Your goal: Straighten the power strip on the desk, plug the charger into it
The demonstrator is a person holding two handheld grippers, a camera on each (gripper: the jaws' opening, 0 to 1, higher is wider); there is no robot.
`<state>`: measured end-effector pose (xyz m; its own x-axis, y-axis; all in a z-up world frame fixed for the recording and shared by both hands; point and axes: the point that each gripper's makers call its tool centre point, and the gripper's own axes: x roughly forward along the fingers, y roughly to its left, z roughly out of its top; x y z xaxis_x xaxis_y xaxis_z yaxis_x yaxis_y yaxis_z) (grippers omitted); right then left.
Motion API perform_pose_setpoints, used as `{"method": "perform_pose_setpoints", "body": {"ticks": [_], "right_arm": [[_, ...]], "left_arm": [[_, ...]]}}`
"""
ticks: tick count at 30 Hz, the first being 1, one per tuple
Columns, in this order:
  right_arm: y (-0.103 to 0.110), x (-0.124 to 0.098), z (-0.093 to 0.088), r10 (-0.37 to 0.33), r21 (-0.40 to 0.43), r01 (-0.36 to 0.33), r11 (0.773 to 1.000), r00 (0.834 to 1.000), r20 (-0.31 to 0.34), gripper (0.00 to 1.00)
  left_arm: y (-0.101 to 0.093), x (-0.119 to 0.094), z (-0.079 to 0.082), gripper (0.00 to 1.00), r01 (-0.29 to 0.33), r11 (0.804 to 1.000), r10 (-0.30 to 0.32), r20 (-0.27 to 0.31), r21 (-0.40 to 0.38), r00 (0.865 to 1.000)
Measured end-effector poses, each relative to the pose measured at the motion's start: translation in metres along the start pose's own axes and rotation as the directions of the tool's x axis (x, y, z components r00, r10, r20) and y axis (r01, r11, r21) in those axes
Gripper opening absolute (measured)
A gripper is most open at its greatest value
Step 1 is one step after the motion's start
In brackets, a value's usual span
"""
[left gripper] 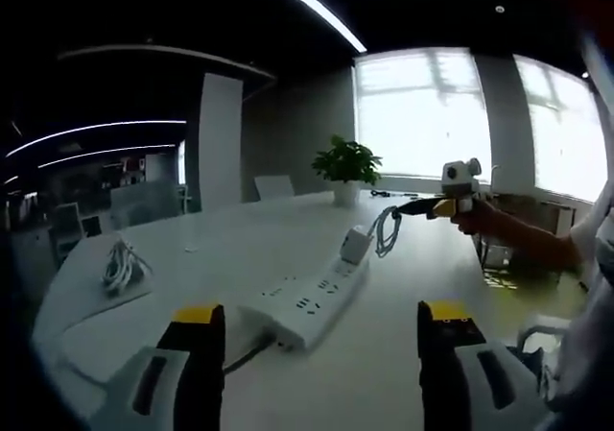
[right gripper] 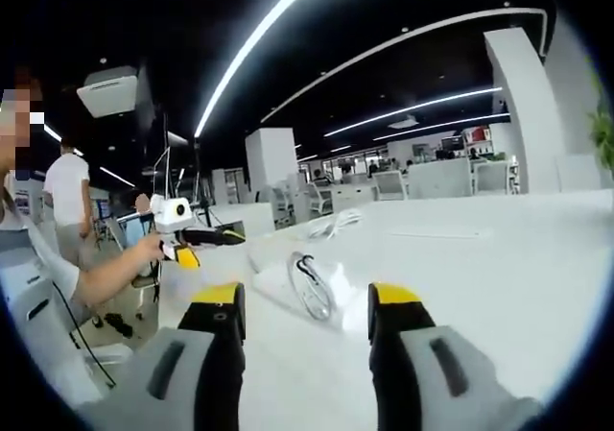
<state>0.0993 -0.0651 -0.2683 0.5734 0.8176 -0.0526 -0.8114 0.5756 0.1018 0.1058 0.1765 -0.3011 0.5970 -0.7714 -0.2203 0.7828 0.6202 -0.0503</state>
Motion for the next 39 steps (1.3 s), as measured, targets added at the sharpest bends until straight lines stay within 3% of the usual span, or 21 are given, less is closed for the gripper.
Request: {"method": "perform_pose_setpoints", "body": {"ticks": [17,39], "right_arm": [[-0.003,-0.001,-0.008,0.014,0.023,-0.014,1.000,1.000,0.008,0.49],[0.001,-0.001,-0.015,0.021,0.066,-0.022,0.998,1.000,0.010,0.49]], "left_arm": [[0.000,0.000,-0.009,0.82,-0.019,1.000,0.020,-0.017,0.021,1.000],[-0.001,-0.011,-0.007,0.81,-0.032,0.999,0.032,0.006,0.026,0.999]]}}
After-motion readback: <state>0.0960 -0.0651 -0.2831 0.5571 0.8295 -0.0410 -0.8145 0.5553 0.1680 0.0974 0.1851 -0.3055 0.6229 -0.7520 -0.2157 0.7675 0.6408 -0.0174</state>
